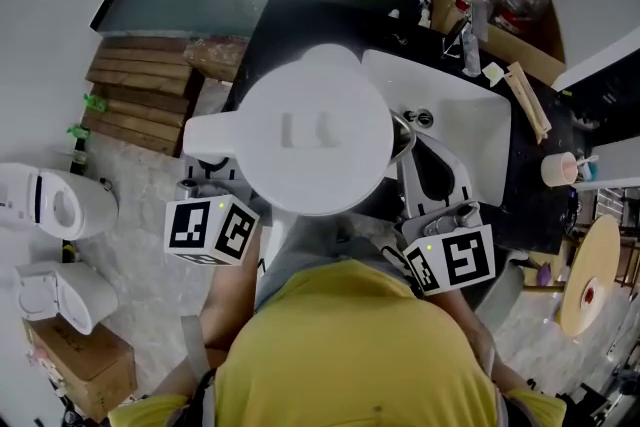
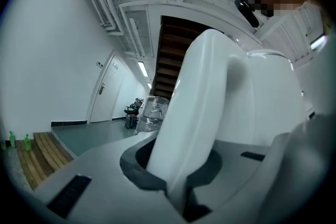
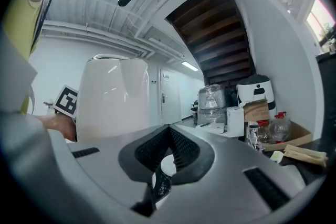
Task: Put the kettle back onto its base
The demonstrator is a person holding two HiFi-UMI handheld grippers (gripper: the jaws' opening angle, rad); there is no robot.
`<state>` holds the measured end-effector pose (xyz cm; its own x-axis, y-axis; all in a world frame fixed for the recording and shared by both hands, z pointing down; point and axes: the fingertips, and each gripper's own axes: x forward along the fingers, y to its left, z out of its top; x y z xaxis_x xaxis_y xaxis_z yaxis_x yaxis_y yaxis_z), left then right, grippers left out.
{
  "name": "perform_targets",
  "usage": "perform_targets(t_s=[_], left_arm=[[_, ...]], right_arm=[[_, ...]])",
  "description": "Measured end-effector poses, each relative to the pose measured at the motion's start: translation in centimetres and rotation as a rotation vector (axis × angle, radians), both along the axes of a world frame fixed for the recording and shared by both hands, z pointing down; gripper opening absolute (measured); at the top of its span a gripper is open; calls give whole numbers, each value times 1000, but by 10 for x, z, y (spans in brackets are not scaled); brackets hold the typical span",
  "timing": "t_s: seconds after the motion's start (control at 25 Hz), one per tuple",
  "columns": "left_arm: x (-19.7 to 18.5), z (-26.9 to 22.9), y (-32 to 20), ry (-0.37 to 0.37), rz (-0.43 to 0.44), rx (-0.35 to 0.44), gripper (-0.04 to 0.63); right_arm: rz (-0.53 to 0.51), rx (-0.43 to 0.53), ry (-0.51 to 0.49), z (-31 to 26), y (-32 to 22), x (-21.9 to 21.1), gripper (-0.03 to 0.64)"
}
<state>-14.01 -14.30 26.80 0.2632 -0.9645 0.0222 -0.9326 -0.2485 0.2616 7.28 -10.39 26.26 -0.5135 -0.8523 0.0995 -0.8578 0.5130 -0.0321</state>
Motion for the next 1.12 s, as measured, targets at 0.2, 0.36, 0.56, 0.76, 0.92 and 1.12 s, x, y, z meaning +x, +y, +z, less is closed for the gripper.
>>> perform_targets(t_s=[0.2, 0.36, 0.56, 0.76, 0.92, 1.12], left_arm=[[-8, 2, -33, -5, 40, 9, 37], [-9, 4, -58, 8, 78, 22, 37], [-3, 10, -88, 6, 94, 27, 37], [-3, 13, -110, 11, 68, 24, 37], [-4, 13, -127, 11, 48, 34, 37], [2, 13, -142, 26, 32, 57, 37]], right_arm=[[34, -5, -1, 3, -20, -16, 15], [70, 2, -13, 5, -34, -23, 15], [88, 15, -24, 8, -56, -27, 15], [85, 18, -20, 5, -83, -26, 15], [73, 32, -24, 3, -102, -28, 15], [72, 41, -32, 4, -116, -23, 15]])
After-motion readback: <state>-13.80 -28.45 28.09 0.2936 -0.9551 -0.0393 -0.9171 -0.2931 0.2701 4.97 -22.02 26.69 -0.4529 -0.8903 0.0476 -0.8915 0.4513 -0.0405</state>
